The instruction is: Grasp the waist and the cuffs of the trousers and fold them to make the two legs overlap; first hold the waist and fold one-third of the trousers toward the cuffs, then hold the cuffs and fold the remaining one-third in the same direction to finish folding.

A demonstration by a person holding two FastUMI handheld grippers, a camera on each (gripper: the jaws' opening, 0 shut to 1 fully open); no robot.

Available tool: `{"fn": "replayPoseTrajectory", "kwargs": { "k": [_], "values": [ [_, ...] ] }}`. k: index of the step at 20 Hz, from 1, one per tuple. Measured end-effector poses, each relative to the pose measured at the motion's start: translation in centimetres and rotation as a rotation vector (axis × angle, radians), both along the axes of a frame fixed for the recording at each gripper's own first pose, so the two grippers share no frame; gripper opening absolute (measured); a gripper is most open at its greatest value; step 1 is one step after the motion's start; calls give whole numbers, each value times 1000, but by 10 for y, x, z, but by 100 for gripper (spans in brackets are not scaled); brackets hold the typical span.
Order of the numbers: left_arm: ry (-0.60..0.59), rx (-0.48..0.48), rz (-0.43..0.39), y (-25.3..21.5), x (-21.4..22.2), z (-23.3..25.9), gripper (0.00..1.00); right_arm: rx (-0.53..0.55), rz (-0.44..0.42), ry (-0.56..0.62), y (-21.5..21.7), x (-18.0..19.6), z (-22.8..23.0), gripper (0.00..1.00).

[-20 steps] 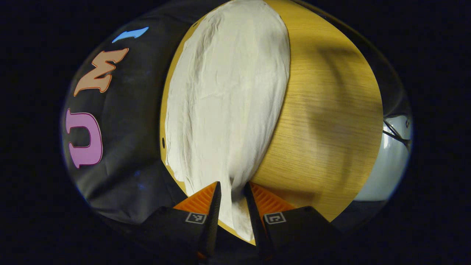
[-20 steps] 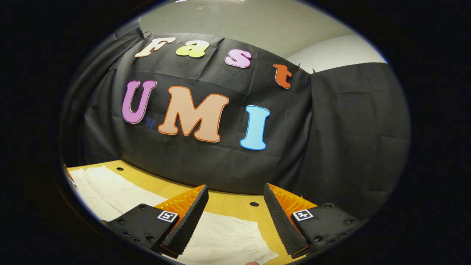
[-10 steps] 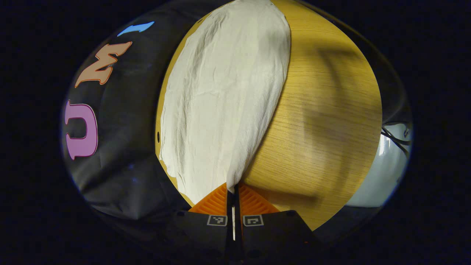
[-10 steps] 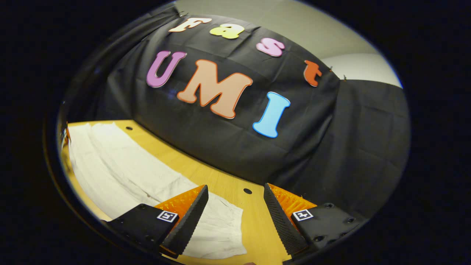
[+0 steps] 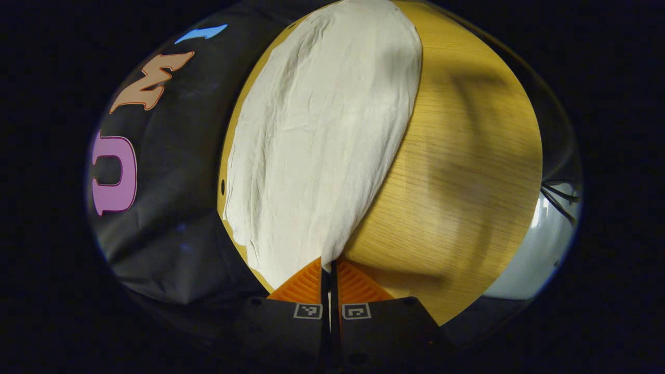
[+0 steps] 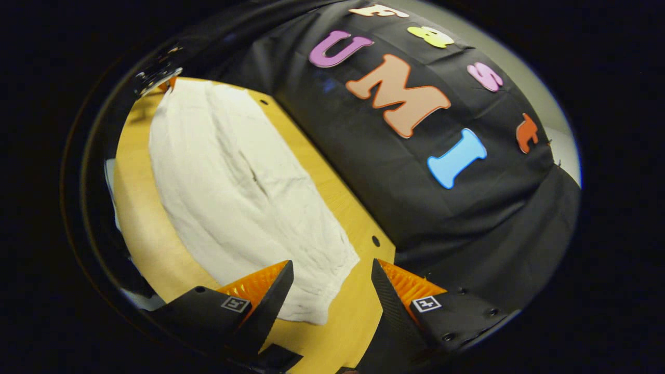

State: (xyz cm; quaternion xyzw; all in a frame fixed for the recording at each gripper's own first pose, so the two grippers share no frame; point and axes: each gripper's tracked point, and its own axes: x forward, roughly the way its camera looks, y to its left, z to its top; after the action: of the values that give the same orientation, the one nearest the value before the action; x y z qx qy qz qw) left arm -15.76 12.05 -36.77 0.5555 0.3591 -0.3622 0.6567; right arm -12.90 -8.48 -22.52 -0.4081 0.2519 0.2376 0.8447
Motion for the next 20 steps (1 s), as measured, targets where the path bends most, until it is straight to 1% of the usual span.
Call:
{"fn": "replayPoseTrajectory", "kwargs": {
  "k": [1,2,3,5,6,7,8,9,11,16,17,18,20],
  "values": [
    [-1,0,2,1,0,0,0,-24,29,33,-1,-8,-13,97],
    [-3,2,5,1,0,0,0,-41,56,64,-2,-16,-24,100],
    [-6,3,8,1,0,0,0,-51,76,94,-1,-23,-34,98],
    [-14,8,9,1,0,1,0,-77,105,143,-3,-35,-50,97],
    [-19,10,7,1,0,0,0,-89,120,160,-1,-40,-58,100],
    [-22,12,5,1,0,1,0,-109,138,175,-1,-45,-63,100],
    [-25,12,5,1,1,1,0,-127,159,191,-1,-50,-69,97],
    [-26,12,8,1,0,0,0,-145,182,204,-1,-54,-73,99],
    [-26,9,14,2,0,0,0,-181,217,224,-1,-61,-86,99],
    [-29,12,16,1,-1,0,0,-237,240,240,-5,-61,-104,97],
    [-30,14,13,2,0,0,0,-245,245,232,-3,-59,-104,100],
    [-31,16,12,1,0,-1,0,-253,247,228,-2,-57,-106,96],
    [-31,17,13,1,0,0,0,-270,237,215,-2,-49,-110,94]
  ]
}}
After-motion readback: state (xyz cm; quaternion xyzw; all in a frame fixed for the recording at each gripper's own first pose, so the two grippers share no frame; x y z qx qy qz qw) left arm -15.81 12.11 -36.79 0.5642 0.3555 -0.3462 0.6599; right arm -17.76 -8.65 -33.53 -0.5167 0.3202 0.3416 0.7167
